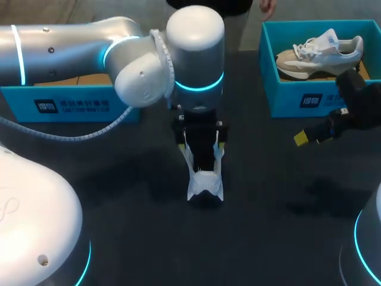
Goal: Take the shoe out of the shoebox, open the shoe tongue, remove and reinsert the insole, then place the shoe into the shoebox
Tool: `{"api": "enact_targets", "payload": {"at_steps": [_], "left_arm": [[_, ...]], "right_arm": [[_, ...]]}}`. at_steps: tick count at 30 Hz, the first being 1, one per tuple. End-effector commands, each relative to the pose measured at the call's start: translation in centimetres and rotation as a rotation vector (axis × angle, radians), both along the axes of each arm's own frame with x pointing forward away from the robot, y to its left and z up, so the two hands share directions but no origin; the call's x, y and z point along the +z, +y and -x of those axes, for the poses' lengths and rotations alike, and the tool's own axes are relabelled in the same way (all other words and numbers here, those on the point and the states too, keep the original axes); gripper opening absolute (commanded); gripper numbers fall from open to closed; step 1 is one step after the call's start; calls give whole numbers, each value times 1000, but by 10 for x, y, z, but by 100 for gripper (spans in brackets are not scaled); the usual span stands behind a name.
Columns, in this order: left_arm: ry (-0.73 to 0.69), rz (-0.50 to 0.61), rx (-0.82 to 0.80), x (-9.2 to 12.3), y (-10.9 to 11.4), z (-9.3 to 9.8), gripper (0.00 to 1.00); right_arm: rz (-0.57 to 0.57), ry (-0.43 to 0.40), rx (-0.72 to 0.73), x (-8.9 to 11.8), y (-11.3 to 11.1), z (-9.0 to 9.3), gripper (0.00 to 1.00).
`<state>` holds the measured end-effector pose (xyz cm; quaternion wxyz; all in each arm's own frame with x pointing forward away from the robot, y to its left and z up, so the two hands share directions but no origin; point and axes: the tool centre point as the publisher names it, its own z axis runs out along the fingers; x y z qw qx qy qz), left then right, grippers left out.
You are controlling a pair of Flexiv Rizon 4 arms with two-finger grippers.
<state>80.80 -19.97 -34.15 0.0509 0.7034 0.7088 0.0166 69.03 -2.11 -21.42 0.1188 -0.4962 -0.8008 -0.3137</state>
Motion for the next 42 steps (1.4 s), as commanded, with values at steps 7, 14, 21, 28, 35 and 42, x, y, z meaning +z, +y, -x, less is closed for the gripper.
{"api": "enact_targets", "payload": {"at_steps": [7, 14, 21, 28, 35, 42], "left_arm": [[91, 36, -6, 19, 5, -17, 100], [119, 42, 6, 46, 9, -27, 100], [110, 19, -33, 61, 11, -40, 95], [81, -18, -53, 60, 2, -54, 0], [73, -22, -65, 54, -4, -64, 0], [97, -24, -62, 38, -5, -67, 0]], "right_arm": [[2, 1, -1, 0, 0, 0, 100], [2, 1, -1, 0, 0, 0, 100], [2, 1, -1, 0, 0, 0, 100], [2, 1, -1, 0, 0, 0, 100], [2, 1, -1, 0, 0, 0, 100], [2, 1, -1, 0, 0, 0, 100]]}}
